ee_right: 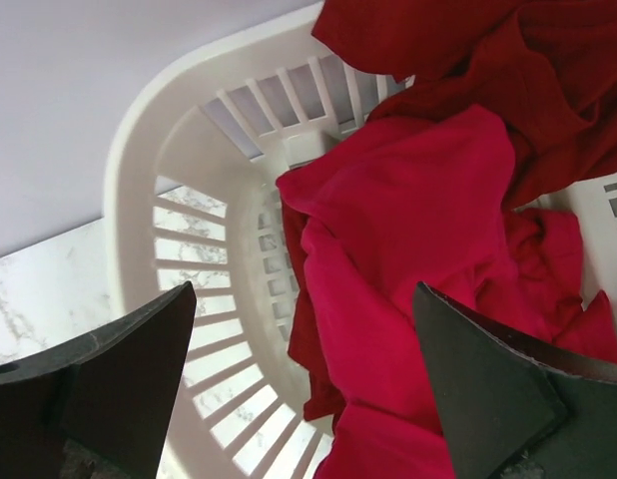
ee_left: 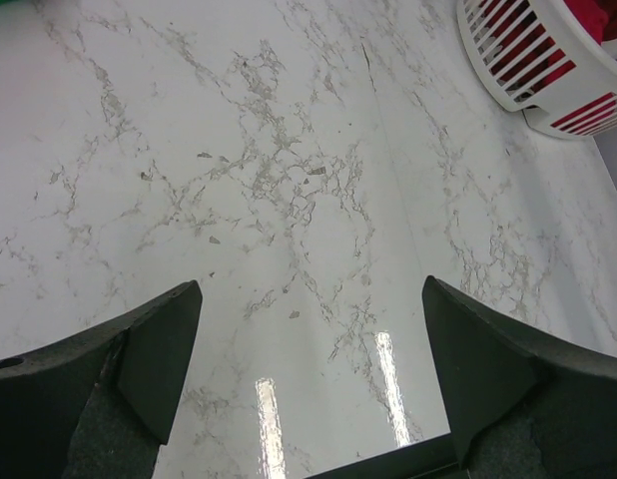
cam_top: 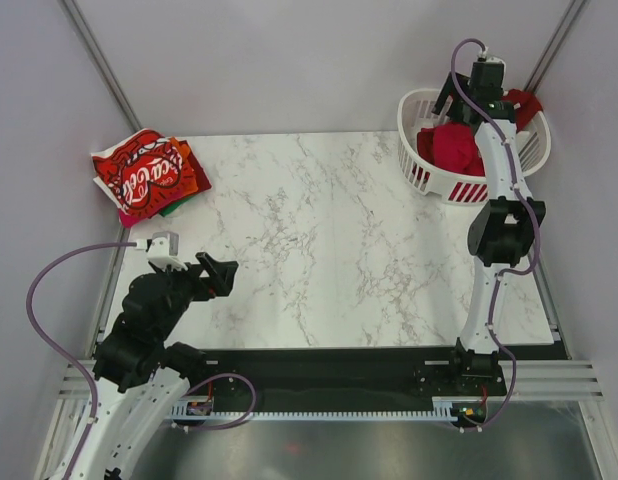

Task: Fold and stack the t-shirts
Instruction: Grab the tshirt from the pile, then move the tshirt to the center of the board

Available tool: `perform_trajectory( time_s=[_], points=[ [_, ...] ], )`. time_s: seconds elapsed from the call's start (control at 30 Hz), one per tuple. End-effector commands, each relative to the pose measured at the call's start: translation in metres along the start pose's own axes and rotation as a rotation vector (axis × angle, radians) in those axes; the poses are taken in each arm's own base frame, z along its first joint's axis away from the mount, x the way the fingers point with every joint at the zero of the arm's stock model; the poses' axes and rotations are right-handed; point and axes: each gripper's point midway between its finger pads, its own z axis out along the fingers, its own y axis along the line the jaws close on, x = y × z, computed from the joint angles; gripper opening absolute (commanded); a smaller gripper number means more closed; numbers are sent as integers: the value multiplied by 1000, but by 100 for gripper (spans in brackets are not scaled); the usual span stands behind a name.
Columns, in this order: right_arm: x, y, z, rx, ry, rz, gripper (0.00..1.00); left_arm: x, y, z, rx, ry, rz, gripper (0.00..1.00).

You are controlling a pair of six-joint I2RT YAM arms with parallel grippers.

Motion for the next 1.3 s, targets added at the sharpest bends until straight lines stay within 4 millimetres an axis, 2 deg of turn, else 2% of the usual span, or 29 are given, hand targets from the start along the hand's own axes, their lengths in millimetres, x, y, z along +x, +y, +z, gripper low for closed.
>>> perform_trajectory(
  time_s=[0.0,0.13,0.2,0.27,0.3,0.33,0.37,0.43,0.47,0.5,0.57,0.63,0.67,0.7,0.73,0.77,0.83,0.87,0.93,0.97,1.0,1.03,1.07,1.1,1.13,1.17,1.2,1.23,1.27],
  points=[
    [14,-15,30,46,6,-33,98,-16,-3,-5,-5,-47,-16,98],
    [40,-18,54,45,51,-37,97,-16,-2,-4,-14,-45,-18,98],
    [54,-19,64,41,76,-44,91,-15,-1,-2,-19,-39,-19,98],
    [59,-21,69,46,83,-52,70,-14,-1,-2,-19,-32,-19,98],
    [58,-22,69,52,79,-54,52,-15,-1,-1,-20,-34,-19,97],
    [60,-21,70,51,81,-61,26,-14,-1,-1,-20,-29,-18,97],
    [57,-22,69,56,73,-62,16,-13,-1,-1,-21,-28,-18,97],
    [45,-18,59,78,38,-93,0,-14,-2,-1,-18,-26,-18,97],
    [39,-16,54,93,20,-112,0,-13,-1,-1,-19,-25,-18,96],
    [24,-10,42,97,-14,-129,0,-13,-1,-1,-18,-26,-18,96],
    [2,-5,24,139,-75,-186,0,-14,-1,-1,-20,-29,-19,96],
    [-29,30,-14,133,-170,-231,0,-15,0,-2,-22,-35,-18,96],
    [-53,42,-41,124,-232,-248,0,-16,0,-2,-26,-38,-19,96],
    [-67,52,-59,113,-275,-255,0,-16,0,-3,-26,-42,-19,96],
    [-75,74,-79,70,-312,-265,0,-17,1,-3,-30,-47,-20,96],
    [-106,93,-120,-6,-411,-245,0,-17,3,-3,-35,-46,-20,95],
    [-126,129,-166,-131,-502,-224,0,-16,3,-3,-36,-45,-20,95],
    [-156,145,-217,-232,-615,-190,0,-17,2,-3,-35,-44,-18,95],
    [-168,165,-260,-355,-678,-127,0,-16,2,-3,-36,-38,-19,95],
    [-188,166,-303,-416,-764,-89,0,-16,2,-3,-37,-40,-19,95],
    [-190,170,-319,-467,-778,-61,0,-16,2,-3,-37,-39,-19,95],
    [-186,168,-318,-465,-769,-53,2,-17,2,-3,-35,-39,-19,95],
    [-188,160,-332,-454,-783,-37,4,-17,3,-4,-36,-43,-20,95],
    [-186,149,-329,-400,-778,-14,7,-17,3,-4,-36,-44,-22,95],
    [-164,143,-303,-354,-713,-29,34,-18,2,-4,-34,-48,-22,95],
    [-154,132,-299,-312,-685,-27,61,-18,2,-5,-32,-52,-23,95],
    [-136,123,-283,-260,-635,-34,92,-18,2,-5,-34,-52,-23,95],
    [-108,96,-252,-113,-558,-5,98,-19,3,-5,-38,-54,-23,95],
    [-73,75,-228,0,-438,-24,98,-19,3,-6,-36,-57,-23,95]
  ],
)
